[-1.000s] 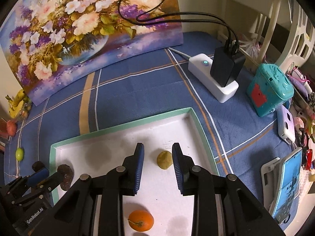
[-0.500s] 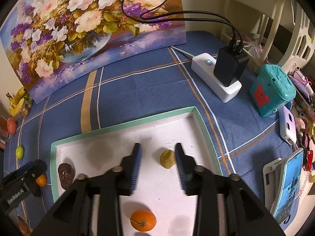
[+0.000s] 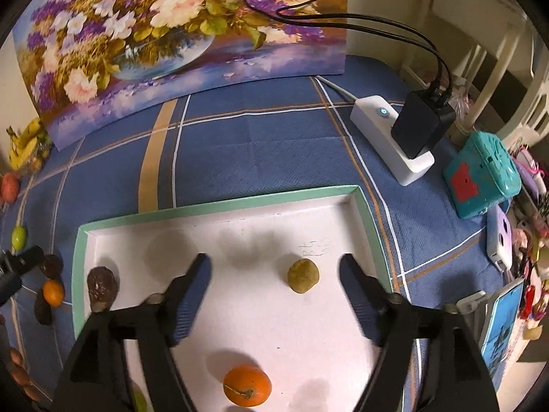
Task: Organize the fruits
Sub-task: 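Withdraw both tools from the tray back over the tablecloth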
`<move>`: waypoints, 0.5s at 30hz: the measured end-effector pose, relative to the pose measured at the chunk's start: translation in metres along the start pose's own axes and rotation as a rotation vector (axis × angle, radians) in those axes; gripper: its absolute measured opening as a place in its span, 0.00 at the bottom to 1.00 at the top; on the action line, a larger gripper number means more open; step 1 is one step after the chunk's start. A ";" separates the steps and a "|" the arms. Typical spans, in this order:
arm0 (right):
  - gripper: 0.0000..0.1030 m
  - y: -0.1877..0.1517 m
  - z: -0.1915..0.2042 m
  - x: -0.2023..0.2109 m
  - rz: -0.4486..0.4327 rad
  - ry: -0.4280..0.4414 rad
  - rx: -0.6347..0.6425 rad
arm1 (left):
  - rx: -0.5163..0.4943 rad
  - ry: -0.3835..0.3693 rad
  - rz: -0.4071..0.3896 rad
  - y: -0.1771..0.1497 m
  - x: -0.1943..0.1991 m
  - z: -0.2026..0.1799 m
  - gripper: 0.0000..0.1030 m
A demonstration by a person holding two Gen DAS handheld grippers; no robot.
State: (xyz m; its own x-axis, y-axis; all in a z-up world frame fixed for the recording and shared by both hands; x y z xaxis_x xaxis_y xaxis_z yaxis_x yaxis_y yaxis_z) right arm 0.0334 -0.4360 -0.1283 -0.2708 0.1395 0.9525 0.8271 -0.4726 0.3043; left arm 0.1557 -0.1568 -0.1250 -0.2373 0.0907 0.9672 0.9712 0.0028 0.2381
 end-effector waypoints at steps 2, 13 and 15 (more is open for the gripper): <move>0.85 -0.001 0.002 -0.001 -0.001 -0.007 0.014 | 0.010 0.007 0.001 0.000 -0.001 0.004 1.00; 0.85 -0.006 0.008 -0.001 0.007 -0.028 0.033 | 0.009 0.038 -0.011 0.001 0.008 0.016 1.00; 0.85 -0.006 0.008 0.002 0.008 -0.040 0.036 | 0.002 0.036 -0.017 0.003 0.012 0.016 1.00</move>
Point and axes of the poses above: each gripper's, at about its wrist camera, not at the fingertips, and x roughly against the way its jaws point, z to its left, y to its top, the point moved 8 cm from there along -x, roughly the way its jaws point, and after that the axes turned 8 degrees about z, right-handed, at the moved point
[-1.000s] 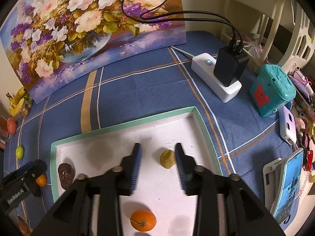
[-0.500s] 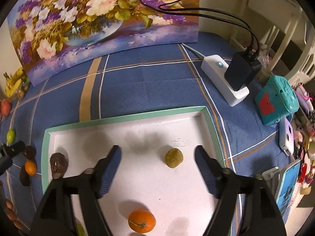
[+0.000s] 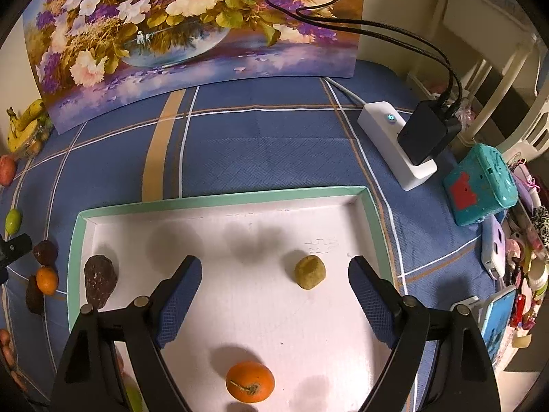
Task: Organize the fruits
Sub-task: 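Withdraw both tools from the tray back over the tablecloth, then move the left tool to the green pear while the right approaches a dark round fruit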
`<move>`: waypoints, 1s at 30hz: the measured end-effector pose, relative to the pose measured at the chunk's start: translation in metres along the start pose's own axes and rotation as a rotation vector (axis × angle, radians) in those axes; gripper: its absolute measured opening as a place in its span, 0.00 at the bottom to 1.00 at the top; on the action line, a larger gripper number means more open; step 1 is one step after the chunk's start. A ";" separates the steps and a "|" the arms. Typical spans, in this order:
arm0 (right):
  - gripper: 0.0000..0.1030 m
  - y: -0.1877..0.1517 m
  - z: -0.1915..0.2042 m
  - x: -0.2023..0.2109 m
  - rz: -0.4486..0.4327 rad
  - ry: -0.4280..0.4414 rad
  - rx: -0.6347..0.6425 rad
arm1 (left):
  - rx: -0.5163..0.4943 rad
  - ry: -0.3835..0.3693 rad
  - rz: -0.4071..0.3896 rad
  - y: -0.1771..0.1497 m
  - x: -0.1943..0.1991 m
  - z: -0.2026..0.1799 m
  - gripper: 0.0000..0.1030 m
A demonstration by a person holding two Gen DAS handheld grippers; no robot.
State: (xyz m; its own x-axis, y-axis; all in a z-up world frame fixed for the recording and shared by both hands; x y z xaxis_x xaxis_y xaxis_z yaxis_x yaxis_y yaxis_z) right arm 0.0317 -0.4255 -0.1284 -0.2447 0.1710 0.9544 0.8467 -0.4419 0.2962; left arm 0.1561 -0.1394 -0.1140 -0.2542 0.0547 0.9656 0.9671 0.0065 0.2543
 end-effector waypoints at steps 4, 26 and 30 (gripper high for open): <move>0.85 -0.001 0.003 0.008 -0.008 -0.002 0.006 | -0.043 0.044 -0.022 0.006 0.011 -0.001 1.00; 0.85 0.004 0.029 0.051 -0.083 -0.034 -0.017 | -0.113 0.128 -0.023 0.026 0.037 0.031 1.00; 0.85 0.005 0.046 0.049 -0.076 0.003 -0.034 | -0.112 0.129 -0.078 0.035 0.042 0.049 1.00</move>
Point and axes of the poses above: each gripper's, at about its wrist camera, not at the fingertips, and x roughly against the way its jaws point, z to its left, y to its top, the point moved 8 cm from there along -x, roughly the way its jaws point, and after that the axes turned 8 degrees about z, right-handed, at the moved point
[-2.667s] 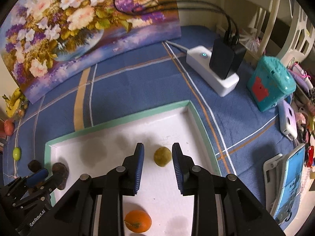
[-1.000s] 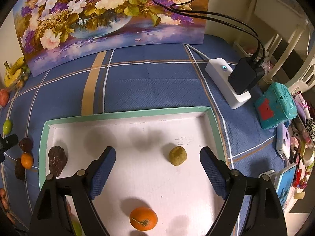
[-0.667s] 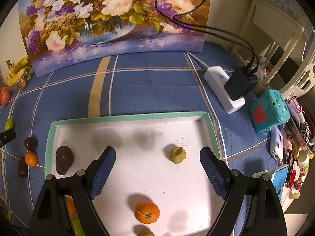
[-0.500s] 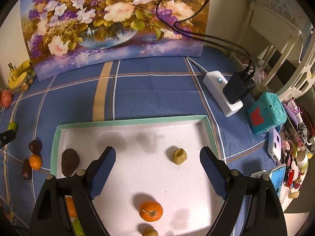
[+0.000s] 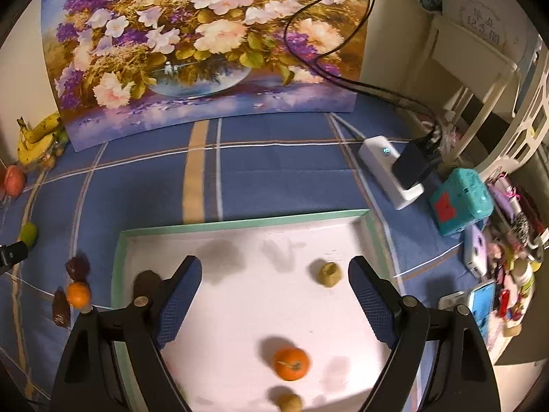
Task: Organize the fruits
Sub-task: 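Move the left tool to the green pear while the right approaches a dark round fruit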
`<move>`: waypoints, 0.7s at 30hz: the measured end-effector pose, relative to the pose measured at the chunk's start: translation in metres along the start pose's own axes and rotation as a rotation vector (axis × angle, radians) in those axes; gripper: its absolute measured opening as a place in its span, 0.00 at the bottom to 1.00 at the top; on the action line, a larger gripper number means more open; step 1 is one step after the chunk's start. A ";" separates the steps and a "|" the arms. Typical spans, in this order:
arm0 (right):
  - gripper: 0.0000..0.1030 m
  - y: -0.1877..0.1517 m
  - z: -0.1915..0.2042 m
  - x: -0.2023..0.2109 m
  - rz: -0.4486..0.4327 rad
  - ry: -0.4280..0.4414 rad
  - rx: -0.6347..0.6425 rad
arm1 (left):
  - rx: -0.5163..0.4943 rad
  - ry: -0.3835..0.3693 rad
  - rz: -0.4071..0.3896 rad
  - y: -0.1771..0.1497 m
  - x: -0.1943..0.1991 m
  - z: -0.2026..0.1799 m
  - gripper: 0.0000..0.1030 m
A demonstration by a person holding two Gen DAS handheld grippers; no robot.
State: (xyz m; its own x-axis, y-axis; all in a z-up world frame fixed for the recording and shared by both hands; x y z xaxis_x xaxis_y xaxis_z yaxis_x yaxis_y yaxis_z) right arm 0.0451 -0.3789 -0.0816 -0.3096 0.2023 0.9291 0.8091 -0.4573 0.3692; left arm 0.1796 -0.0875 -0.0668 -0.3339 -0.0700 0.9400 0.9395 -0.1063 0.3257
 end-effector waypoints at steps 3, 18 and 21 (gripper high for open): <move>0.85 0.000 0.019 -0.002 0.008 0.028 0.004 | -0.028 0.000 -0.027 0.005 -0.002 0.013 1.00; 0.85 0.000 0.117 0.005 -0.004 0.115 0.098 | 0.031 -0.055 -0.127 0.030 0.008 0.092 1.00; 0.85 0.001 0.131 0.007 -0.011 0.136 0.104 | 0.058 -0.128 -0.133 0.036 0.012 0.101 1.00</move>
Point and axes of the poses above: each gripper's, at about its wrist camera, not at the fingertips, and x roughly against the way its jaws point, z to its left, y to its top, the point moved 8 cm from there along -x, roughly the way its jaws point, and after that the axes turned 8 degrees about z, right-handed, at the moved point
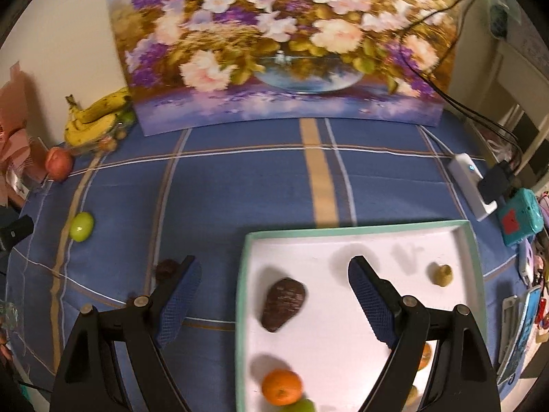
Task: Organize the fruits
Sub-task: 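Move the left tool to the green pear while the right approaches a dark round fruit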
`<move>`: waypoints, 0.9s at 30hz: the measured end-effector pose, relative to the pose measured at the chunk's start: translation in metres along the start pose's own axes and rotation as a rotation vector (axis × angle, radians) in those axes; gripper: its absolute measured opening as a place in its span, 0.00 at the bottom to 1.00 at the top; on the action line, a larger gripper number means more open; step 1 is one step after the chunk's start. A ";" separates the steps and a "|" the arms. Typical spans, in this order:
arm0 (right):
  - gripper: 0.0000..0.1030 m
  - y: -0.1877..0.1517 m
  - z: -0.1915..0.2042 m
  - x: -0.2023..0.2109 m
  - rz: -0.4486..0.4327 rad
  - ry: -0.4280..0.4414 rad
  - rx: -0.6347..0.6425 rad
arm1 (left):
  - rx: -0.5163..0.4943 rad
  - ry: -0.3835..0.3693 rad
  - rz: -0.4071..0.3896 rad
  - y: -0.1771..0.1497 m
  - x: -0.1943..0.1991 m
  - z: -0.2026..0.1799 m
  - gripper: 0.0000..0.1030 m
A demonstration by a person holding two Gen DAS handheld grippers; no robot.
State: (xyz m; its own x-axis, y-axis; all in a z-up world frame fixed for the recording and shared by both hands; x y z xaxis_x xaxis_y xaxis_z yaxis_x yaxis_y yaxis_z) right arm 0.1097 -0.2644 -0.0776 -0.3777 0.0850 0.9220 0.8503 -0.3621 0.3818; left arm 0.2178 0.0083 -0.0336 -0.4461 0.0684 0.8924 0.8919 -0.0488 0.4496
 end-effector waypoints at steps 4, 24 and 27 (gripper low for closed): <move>0.85 0.003 0.023 -0.003 -0.010 0.031 0.025 | 0.013 -0.045 -0.009 0.008 0.000 0.009 1.00; 0.85 0.006 0.100 -0.037 0.014 0.119 0.118 | -0.035 -0.045 0.100 0.020 -0.091 0.013 1.00; 0.85 0.002 0.104 -0.053 0.040 0.105 0.136 | -0.046 -0.036 0.114 0.016 -0.114 0.012 0.99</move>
State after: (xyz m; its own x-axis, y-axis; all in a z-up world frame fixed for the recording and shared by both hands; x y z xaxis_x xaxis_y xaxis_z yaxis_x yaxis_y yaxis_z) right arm 0.1694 -0.1730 -0.1187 -0.3731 -0.0267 0.9274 0.9043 -0.2341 0.3570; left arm 0.2837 0.0117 -0.1289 -0.3385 0.0955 0.9361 0.9319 -0.1036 0.3476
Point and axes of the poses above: each gripper's, at about its wrist camera, not at the fingertips, and x roughly against the way its jaws point, z to its left, y to its top, the point moved 8 cm from there along -x, roughly the way its jaws point, and after that the axes turned 8 degrees about z, right-handed, at the moved point
